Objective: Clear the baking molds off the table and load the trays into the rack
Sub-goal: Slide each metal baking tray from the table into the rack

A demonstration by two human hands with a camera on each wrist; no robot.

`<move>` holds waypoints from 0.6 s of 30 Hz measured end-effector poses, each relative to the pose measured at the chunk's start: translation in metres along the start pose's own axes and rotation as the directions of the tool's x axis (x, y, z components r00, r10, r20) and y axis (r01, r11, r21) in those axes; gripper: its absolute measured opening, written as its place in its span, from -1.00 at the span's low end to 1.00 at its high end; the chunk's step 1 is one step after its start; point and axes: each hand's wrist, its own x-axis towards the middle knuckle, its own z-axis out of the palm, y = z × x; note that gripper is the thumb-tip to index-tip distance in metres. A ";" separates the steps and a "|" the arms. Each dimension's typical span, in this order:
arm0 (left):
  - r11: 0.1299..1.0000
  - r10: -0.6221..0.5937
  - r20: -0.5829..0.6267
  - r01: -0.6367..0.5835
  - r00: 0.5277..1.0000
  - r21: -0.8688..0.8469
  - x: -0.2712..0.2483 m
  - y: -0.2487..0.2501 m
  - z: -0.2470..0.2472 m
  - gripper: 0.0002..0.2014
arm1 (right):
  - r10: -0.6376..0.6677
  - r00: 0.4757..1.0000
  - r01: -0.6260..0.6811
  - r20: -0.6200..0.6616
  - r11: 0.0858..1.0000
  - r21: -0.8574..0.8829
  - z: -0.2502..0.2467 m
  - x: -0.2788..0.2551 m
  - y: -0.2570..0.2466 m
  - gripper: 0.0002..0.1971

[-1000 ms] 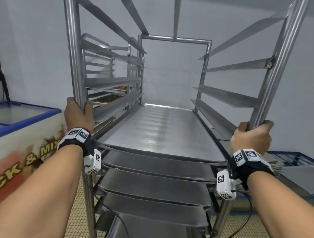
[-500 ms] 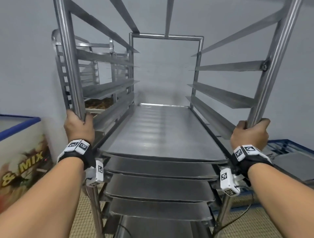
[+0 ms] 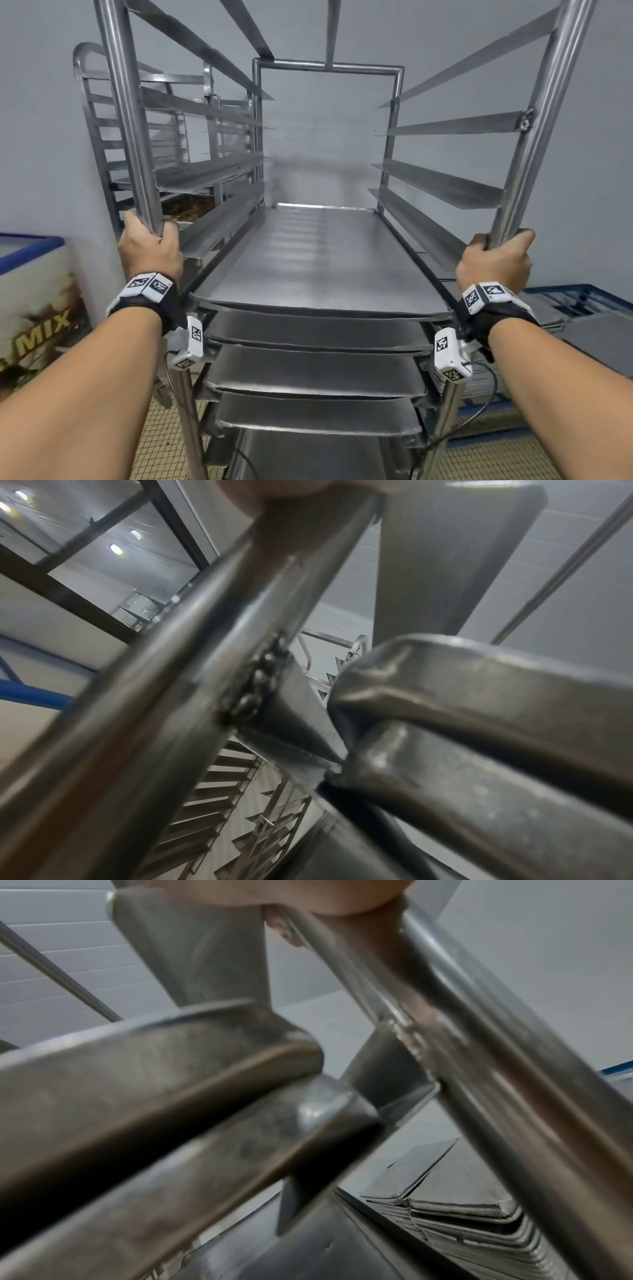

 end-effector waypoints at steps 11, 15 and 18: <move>1.000 0.000 -0.006 0.000 1.000 0.003 0.019 0.009 0.095 -0.73 | -0.010 1.000 0.010 0.001 1.000 0.017 0.099 0.059 0.032 -0.74; 1.000 0.015 -0.022 -0.016 1.000 -0.013 0.021 0.018 0.129 -0.81 | -0.017 1.000 0.016 0.010 0.999 0.043 0.134 0.084 0.047 -0.74; 1.000 0.013 -0.043 -0.013 0.999 -0.008 0.022 0.021 0.153 -0.81 | -0.018 0.999 0.016 0.029 0.999 0.050 0.157 0.100 0.057 -0.75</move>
